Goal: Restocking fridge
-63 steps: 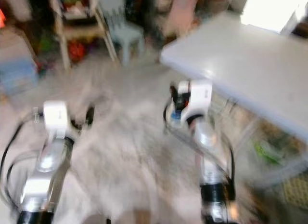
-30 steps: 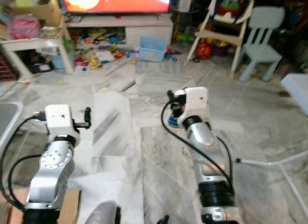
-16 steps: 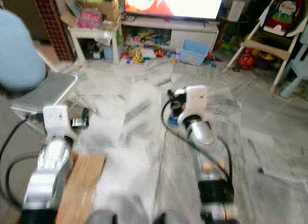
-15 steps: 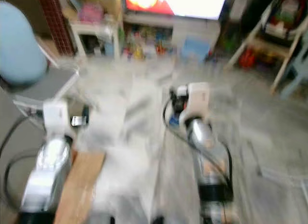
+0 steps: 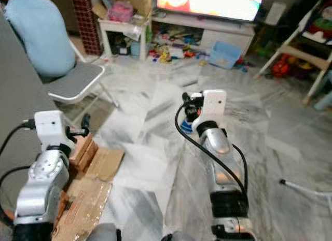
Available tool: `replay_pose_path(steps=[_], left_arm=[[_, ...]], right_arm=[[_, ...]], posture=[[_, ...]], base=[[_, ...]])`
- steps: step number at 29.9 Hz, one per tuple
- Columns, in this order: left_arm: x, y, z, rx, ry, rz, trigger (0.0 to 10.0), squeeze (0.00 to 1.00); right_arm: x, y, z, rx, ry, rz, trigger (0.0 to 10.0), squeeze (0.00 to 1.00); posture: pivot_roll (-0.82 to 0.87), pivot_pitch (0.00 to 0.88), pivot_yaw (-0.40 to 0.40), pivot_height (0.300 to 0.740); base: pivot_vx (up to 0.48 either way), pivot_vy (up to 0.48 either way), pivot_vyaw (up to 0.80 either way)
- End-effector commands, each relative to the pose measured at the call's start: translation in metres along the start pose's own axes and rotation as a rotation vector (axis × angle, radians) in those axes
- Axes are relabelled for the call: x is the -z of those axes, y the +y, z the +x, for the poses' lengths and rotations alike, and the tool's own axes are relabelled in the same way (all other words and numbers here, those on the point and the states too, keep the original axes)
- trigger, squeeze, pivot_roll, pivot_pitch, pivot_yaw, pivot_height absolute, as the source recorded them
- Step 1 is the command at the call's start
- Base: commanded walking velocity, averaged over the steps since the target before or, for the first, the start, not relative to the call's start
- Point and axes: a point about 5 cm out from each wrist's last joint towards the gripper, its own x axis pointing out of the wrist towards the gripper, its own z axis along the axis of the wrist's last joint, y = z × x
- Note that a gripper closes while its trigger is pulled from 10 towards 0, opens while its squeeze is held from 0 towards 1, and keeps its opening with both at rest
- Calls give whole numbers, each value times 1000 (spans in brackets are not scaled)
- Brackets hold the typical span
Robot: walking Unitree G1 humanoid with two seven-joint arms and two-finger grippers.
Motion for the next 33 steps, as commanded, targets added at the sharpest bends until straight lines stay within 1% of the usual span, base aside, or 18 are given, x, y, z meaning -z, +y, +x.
replay_pose_path(steps=[1, 2, 5, 8, 11, 13, 20, 26, 30, 31, 33], left_arm=[[-4, -6, -2, 47, -11, -1, 10000, 0], [-3, -8, -3, 67, -13, 4, 10000, 0], [-1, -11, -5, 93, 8, -17, 10000, 0], [0, -12, -5, 102, 9, -31, 10000, 0], [-1, -12, -5, 111, 0, -23, 10000, 0], [-3, -11, -4, 119, -23, -4, 10000, 0], [-4, -11, -3, 129, -17, -17, 10000, 0], [-6, -11, -5, 158, -71, 16, 10000, 0], [-3, -9, -4, 145, -43, -19, 10000, 0], [-4, -10, -4, 153, -54, -32, 10000, 0], [-5, -11, -4, 158, -60, -34, 10000, 0]], right_arm=[[-7, -4, 3, 22, -18, 7, 10000, 0], [-7, -4, 4, 23, -17, 5, 10000, 0], [-7, -5, 4, 24, -16, 0, 10000, 0], [-7, -5, 4, 27, -16, -1, 10000, 0], [-7, -6, 4, 30, -17, -2, 10000, 0], [-7, -6, 4, 31, -17, -3, 10000, 0], [-8, -7, 5, 43, -24, -7, 10000, 0], [-10, -9, 5, 58, -36, -16, 10000, 0], [-14, -13, 4, 81, -51, -27, 10000, 0], [-13, -13, 4, 82, -48, -28, 10000, 0], [-12, -14, 4, 86, -44, -33, 10000, 0]], posture=[[101, 0, -72, 740], [101, 0, -73, 740], [100, 0, -75, 740], [98, 0, -74, 740], [98, 0, -74, 740], [98, 0, -73, 740], [98, 0, -70, 740], [93, 0, -65, 740], [92, 0, -64, 740], [89, 0, -63, 740], [88, 0, -65, 740]], base=[[-364, 319, 0], [-364, 315, 0], [-365, 317, 0], [-359, 324, 0], [-334, 348, 0], [-262, 405, 0], [0, 479, 0], [0, 480, 0], [0, 480, 0], [0, 480, 0], [0, 480, 0]])
